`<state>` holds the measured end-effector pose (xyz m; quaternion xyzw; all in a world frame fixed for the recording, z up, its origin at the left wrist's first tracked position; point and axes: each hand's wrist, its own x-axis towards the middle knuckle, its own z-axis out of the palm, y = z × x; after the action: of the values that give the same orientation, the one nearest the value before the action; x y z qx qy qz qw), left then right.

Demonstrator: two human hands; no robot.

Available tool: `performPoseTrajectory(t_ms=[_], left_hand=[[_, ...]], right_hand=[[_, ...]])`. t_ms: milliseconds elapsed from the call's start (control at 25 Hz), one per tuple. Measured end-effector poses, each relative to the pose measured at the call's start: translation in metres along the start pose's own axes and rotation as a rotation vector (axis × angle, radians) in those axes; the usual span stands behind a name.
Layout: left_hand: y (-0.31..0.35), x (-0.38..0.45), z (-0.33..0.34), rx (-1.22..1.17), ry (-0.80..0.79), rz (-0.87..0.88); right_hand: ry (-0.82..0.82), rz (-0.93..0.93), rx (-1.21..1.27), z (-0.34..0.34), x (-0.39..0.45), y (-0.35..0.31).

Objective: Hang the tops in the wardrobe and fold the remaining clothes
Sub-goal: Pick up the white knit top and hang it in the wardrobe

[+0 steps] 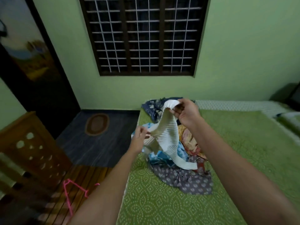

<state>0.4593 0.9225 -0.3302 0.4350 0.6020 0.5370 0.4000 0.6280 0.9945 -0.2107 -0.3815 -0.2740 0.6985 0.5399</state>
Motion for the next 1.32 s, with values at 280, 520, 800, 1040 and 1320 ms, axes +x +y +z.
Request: performPoseTrajectory(t_ms=[280, 520, 800, 1040, 1320], left_hand=[[0.03, -0.087, -0.009, 0.216, 0.191, 0.186], [0.055, -0.135, -0.038, 0.36, -0.063, 0.359], [0.059, -0.164, -0.008, 0.321, -0.537, 0.175], [0.069, -0.161, -0.035, 0.456, -0.557, 0.182], [0.061, -0.169, -0.057, 0.599, -0.343, 0.39]], right_hand=[[0.013, -0.042, -0.049, 0.018, -0.132, -0.008], [0.142, 0.151, -1.104, -0.07, -0.176, 0.008], [-0.396, 0.206, -1.032, -0.089, -0.208, 0.084], [-0.412, 0.002, -1.049, -0.092, -0.208, 0.104], [-0.433, -0.069, -1.204, -0.067, -0.202, 0.115]])
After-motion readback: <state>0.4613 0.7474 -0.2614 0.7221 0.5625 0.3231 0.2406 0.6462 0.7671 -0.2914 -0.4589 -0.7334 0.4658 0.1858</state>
